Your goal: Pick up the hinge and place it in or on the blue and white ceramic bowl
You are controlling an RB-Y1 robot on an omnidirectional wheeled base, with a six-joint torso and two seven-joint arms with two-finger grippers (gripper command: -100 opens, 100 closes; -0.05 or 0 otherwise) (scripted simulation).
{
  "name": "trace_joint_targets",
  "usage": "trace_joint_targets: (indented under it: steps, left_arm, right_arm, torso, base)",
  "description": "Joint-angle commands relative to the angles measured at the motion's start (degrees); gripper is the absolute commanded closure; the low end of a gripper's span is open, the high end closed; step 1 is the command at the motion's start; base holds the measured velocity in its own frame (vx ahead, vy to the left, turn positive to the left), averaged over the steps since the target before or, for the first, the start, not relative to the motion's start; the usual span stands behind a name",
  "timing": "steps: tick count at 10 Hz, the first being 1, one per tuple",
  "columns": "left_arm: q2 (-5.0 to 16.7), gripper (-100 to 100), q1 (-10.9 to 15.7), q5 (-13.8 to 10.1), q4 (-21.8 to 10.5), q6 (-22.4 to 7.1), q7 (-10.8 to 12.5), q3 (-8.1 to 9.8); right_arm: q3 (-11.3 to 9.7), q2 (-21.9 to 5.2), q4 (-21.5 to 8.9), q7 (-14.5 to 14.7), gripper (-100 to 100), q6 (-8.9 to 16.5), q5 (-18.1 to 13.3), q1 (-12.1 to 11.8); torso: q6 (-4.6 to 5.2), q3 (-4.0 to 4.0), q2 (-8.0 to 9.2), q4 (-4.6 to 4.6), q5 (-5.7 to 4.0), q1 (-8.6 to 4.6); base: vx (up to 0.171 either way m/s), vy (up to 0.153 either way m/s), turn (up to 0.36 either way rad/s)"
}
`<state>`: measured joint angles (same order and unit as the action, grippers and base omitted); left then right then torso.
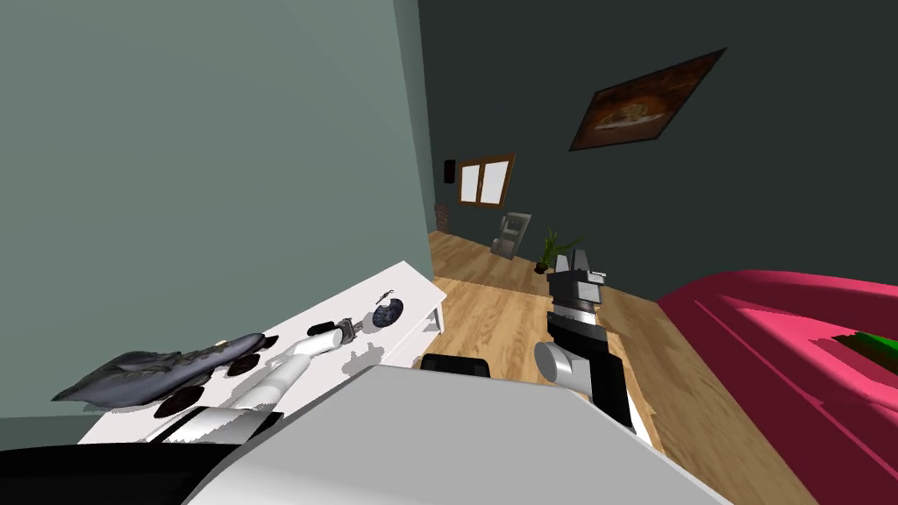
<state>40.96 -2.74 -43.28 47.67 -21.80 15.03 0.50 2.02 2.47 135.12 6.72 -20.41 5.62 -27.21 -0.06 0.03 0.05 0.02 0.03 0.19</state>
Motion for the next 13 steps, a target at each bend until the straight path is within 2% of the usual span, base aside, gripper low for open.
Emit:
trace_joint_targets:
  steps: [1, 3, 4, 6, 7, 10, 13]
  left_arm:
    - [0.24, -100, 0.81, -0.84, -2.16, -1.14, 0.14, -0.08]
    - [1.63, -100, 3.03, -4.04, -6.19, -4.72, 0.75, -0.15]
    - [1.63, -100, 3.03, -4.04, -6.79, -5.37, 0.75, -0.15]
    - [2.85, -100, 4.89, -6.72, -10.71, -8.8, 1.3, -0.23]
    - [2.85, -100, 4.89, -6.72, -10.76, -9.21, 1.3, -0.23]
    - [4.23, -100, 6.76, -9.54, -15.4, -13.74, 1.94, -0.41]
    - [4.77, -100, 7.71, -10.95, -18.16, -16.51, 2.31, -0.57]
  right_arm:
    - [0.0, 0.0, 0.0, 0.0, 0, 0.0, 0.0, 0.0]
    - [0.0, 0.0, 0.0, 0.0, 0, 0.0, 0.0, 0.0]
    - [0.0, 0.0, 0.0, 0.0, 0, 0.0, 0.0, 0.0]
    - [0.0, 0.0, 0.0, 0.0, 0, 0.0, 0.0, -0.01]
    - [0.0, 0.0, 0.0, 0.0, 0, 0.0, 0.0, 0.0]
    - [0.0, 0.0, 0.0, 0.0, 0, 0.0, 0.0, 0.0]
    - [0.01, 0.0, 0.0, 0.0, 0, 0.0, 0.0, -0.01]
  torso:
    - [0.0, 0.0, 0.0, 0.0, 0.0, 0.0]
    - [-0.01, 0.0, -0.01, 0.0, 0.0, -0.02]
    - [-0.03, 0.01, 0.03, 0.0, 0.0, 0.05]
    - [-0.04, 0.0, 0.0, 0.0, 0.0, 0.01]
    - [0.0, 0.01, 0.02, 0.0, 0.01, 0.01]
    - [-0.03, 0.02, 0.04, 0.01, 0.01, 0.02]
    - [-0.08, 0.01, 0.01, 0.0, 0.02, 0.06]
  base:
    - [-0.022, 0.034, -0.113]
    - [-0.032, 0.037, -0.247]
    - [-0.03, 0.043, -0.102]
    - [-0.031, 0.034, -0.243]
    - [-0.032, 0.041, -0.089]
    - [-0.04, 0.04, -0.168]
    - [-0.032, 0.042, -0.101]
